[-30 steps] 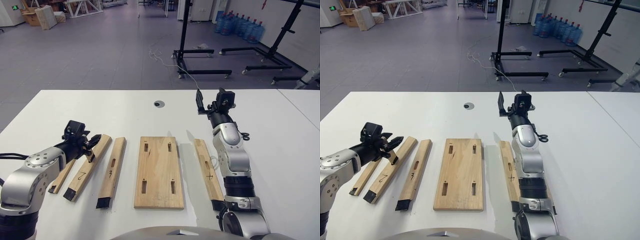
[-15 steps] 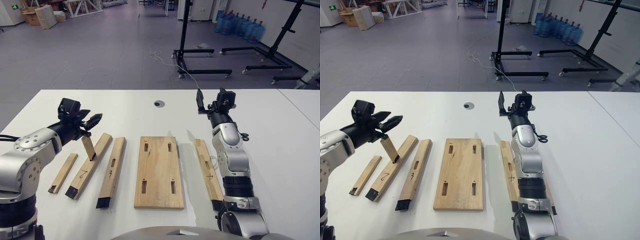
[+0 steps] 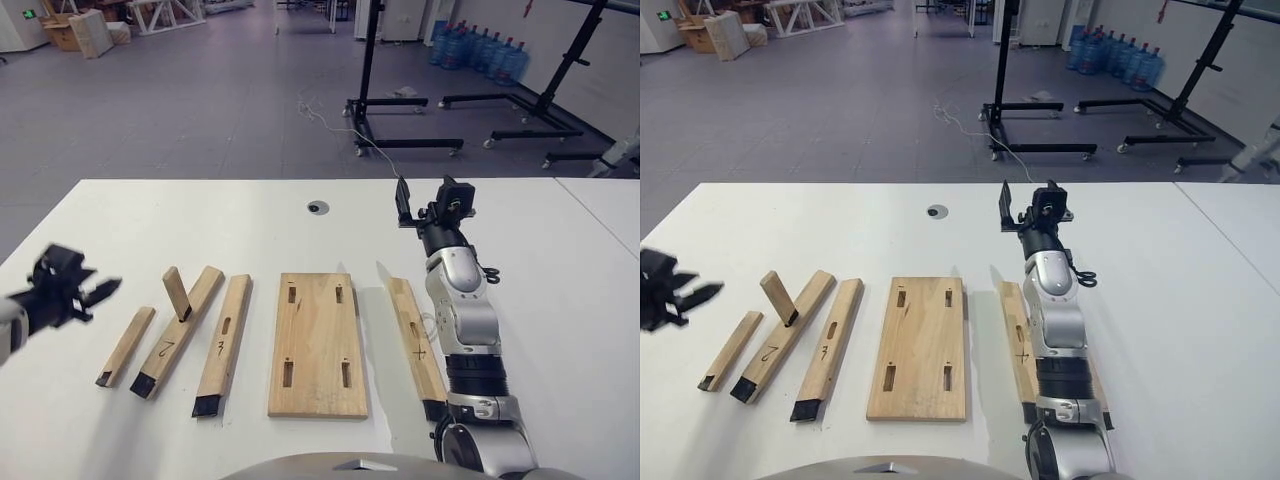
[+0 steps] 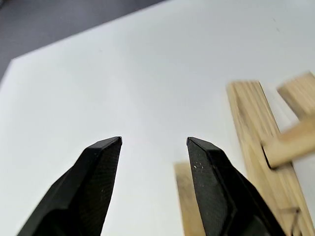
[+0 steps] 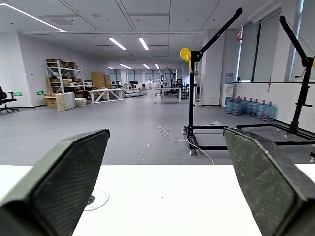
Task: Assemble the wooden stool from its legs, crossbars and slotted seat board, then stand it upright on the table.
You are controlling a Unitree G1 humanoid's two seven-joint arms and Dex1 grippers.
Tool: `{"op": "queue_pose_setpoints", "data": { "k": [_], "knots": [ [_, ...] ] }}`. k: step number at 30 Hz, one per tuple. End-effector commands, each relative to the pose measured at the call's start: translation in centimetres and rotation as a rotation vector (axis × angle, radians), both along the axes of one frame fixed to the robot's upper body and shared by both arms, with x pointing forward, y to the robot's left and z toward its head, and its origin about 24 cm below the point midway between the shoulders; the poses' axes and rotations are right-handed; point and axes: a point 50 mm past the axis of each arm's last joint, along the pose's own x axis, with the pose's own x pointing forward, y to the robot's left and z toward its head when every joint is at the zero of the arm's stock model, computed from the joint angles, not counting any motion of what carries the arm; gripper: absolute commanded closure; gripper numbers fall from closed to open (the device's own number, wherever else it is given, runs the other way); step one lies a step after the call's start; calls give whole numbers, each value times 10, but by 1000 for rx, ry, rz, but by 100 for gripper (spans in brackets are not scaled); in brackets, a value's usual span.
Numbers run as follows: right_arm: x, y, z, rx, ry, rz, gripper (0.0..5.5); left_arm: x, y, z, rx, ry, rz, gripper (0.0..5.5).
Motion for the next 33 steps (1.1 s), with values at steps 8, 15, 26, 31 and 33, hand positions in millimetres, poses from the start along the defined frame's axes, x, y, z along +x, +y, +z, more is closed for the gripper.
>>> {"op": "queue_pose_setpoints", "data": {
  "k": [8,15,26,31,33],
  "knots": [
    [-6,2,-3,2,18,-1,123,-6,-59,-5,-155,9,-172,308],
    [-6,3,-1,-5,12,6,123,-7,-71,-25,-119,71,-125,308],
    [-6,3,-6,-6,23,2,123,7,-73,-11,-17,0,-155,165],
    [-6,2,-5,-6,24,-1,123,4,-70,-30,49,81,-159,146],
    [-7,1,-6,-6,25,-4,123,4,-71,-36,43,99,-161,146]
  ]
}}
